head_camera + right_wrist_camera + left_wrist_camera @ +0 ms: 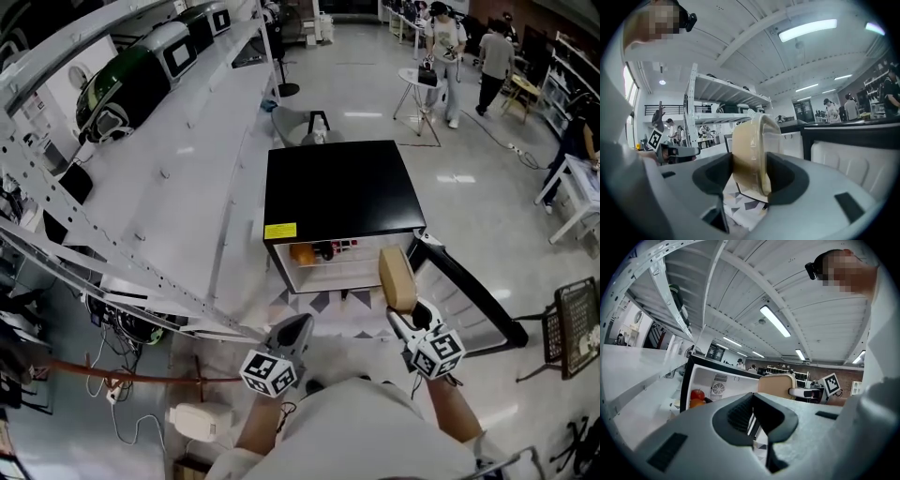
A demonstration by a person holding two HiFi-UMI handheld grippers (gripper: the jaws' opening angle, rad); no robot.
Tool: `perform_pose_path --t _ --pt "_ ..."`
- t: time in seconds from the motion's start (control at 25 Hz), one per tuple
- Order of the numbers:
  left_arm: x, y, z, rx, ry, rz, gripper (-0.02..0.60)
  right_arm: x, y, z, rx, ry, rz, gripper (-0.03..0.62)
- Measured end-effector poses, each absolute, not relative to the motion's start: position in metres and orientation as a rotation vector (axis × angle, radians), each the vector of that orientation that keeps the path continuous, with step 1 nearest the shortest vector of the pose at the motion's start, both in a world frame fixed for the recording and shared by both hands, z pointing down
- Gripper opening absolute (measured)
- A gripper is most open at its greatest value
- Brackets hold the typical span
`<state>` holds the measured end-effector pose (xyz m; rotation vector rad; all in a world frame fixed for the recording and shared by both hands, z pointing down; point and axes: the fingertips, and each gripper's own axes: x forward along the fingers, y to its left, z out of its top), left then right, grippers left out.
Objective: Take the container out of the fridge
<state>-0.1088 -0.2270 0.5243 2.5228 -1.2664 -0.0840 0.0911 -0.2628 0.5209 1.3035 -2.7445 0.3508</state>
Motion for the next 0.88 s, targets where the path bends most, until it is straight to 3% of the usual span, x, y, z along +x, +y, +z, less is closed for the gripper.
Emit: perform_pose_path --t 0.88 --pt "-0.115 -0.22 0.524 2.517 -1.271 -0.08 0.005 0.09 -0.251 0.529 1.341 -2.743 0.462 0.236"
